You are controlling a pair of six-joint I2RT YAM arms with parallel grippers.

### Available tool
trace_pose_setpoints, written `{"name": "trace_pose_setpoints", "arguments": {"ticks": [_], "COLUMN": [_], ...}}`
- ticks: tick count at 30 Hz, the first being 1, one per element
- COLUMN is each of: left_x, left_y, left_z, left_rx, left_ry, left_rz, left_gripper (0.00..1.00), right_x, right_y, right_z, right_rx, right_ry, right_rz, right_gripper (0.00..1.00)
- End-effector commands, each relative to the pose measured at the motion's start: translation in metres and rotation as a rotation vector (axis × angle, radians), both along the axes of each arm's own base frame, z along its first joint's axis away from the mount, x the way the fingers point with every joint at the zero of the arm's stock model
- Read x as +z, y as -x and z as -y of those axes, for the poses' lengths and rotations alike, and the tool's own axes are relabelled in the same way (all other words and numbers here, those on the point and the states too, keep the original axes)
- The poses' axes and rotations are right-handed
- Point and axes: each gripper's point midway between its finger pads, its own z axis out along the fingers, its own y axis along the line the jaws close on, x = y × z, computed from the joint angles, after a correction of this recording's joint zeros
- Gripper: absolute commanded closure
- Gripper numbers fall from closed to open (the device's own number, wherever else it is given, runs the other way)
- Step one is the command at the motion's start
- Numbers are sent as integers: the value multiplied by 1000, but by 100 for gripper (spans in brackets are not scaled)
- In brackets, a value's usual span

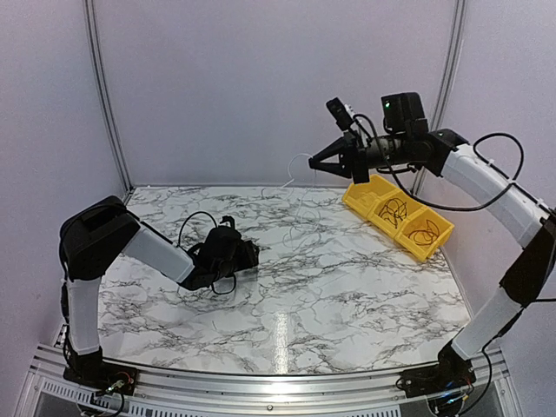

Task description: Untangle the cables

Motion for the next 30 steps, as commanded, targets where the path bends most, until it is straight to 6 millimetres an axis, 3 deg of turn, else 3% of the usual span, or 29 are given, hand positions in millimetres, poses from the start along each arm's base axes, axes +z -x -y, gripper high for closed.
{"name": "trace_pose_setpoints", "arguments": {"ticks": [1, 6, 7, 8, 9, 11, 14, 16, 18, 20, 22, 30], "left_x": [67, 129, 138, 147, 153, 166, 181, 189, 203, 209, 208, 212], "left_y": [7, 34, 41, 46, 50, 58, 51, 52, 64, 86, 96, 131], "left_z": [-5, -7, -7, -13, -17, -16, -37, -33, -10, 23, 39, 79], "left_rx": [-44, -136, -139, -100, -71, -93, 83, 67, -97, -336, -422, -611], "left_ry": [57, -15, -47, -71, -89, -68, 66, 145, 174, 118, 97, 107], "left_rz": [181, 454, 503, 532, 552, 581, 537, 523, 584, 673, 691, 750], "left_gripper": [39, 33, 27, 5, 2, 1, 1, 1, 10, 30, 47, 57], "right_x": [-37, -84, -89, -92, -95, -98, -102, -103, -104, -104, -104, -110], "right_y": [-19, -35, -37, -38, -38, -38, -40, -40, -41, -41, -42, -45], "right_z": [-5, -7, -7, -7, -7, -7, -7, -8, -8, -8, -8, -8], "right_rx": [-46, -80, -82, -84, -84, -83, -87, -89, -90, -91, -95, -102], "right_ry": [39, 111, 119, 123, 126, 128, 133, 134, 135, 134, 134, 141], "right_rz": [-41, -78, -83, -84, -88, -90, -90, -91, -95, -98, -95, -100], "right_gripper": [100, 100, 100, 100, 100, 100, 100, 100, 100, 100, 100, 100]}}
